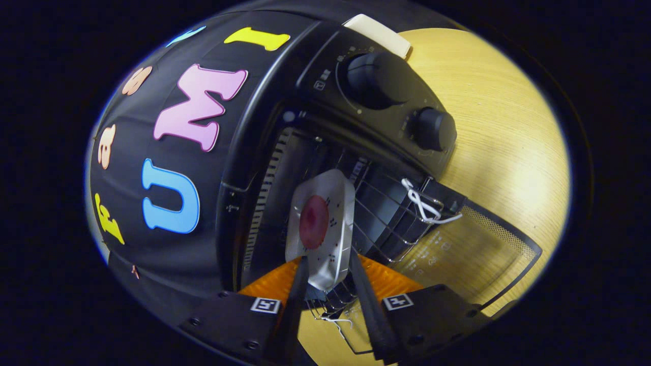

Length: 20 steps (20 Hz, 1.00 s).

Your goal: Open the toaster oven, put the food inside, and close the toaster oven door.

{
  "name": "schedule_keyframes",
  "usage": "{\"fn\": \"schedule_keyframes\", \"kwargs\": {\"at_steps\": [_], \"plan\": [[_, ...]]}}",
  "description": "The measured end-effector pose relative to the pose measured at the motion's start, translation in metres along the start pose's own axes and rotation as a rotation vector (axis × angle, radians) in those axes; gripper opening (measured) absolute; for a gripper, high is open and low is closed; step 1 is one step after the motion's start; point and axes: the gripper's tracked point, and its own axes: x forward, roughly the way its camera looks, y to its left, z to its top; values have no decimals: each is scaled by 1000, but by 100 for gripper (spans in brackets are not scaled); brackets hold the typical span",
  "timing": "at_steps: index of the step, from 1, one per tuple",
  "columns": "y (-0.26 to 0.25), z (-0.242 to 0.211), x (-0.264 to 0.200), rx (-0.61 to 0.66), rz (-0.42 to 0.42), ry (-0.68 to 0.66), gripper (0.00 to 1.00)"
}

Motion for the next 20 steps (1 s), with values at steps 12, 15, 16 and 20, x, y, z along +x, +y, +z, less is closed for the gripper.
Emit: {"fn": "schedule_keyframes", "kwargs": {"at_steps": [12,15,16,20], "plan": [[-16,-37,-74,-422,-49,121,98],[-32,-47,-94,-621,-73,154,99],[-38,-52,-101,-686,-83,172,99],[-54,-58,-121,-890,-110,186,99]]}}
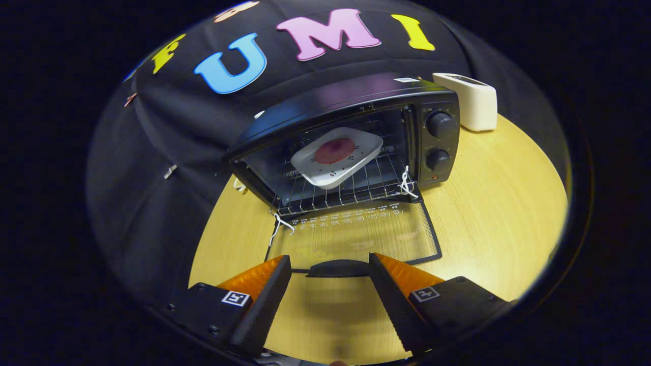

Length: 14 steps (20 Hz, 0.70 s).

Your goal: Open the toaster oven, put the food inside, and close the toaster oven door.

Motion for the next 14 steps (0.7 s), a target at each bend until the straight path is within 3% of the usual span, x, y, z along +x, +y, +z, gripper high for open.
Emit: {"fn": "schedule_keyframes", "kwargs": {"at_steps": [6,14], "plan": [[-30,-40,0,-142,-138,88,99],[-38,-70,30,-255,-211,172,99]]}}
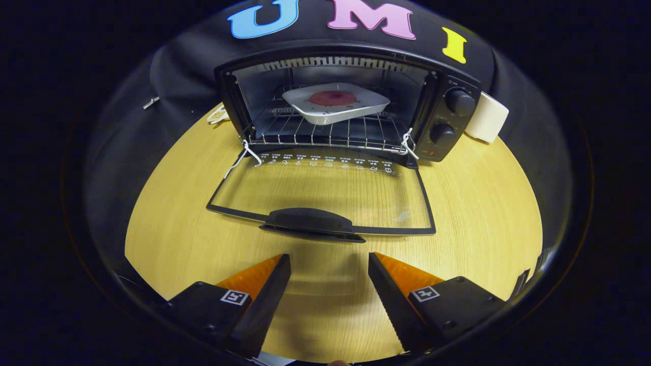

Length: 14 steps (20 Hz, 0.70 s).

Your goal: Open the toaster oven, put the food inside, and close the toaster oven door.

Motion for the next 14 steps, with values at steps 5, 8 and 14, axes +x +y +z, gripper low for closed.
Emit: {"fn": "schedule_keyframes", "kwargs": {"at_steps": [5,8,14], "plan": [[-4,1,18,-1,-32,6,99],[0,8,23,21,-23,3,100],[1,15,26,3,-23,-3,99]]}}
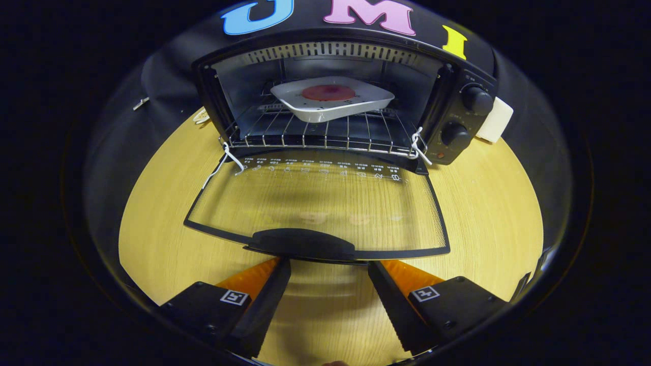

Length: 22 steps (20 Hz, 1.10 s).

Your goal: Open the toaster oven, put the food inside, and close the toaster oven door.

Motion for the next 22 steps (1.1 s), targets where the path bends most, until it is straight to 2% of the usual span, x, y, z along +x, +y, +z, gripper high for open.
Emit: {"fn": "schedule_keyframes", "kwargs": {"at_steps": [7,12,18,22], "plan": [[4,19,-26,-97,10,-86,99],[1,54,-64,-158,30,-249,100],[-10,120,-95,-123,19,-412,100],[-10,141,-118,-59,51,-497,99]]}}
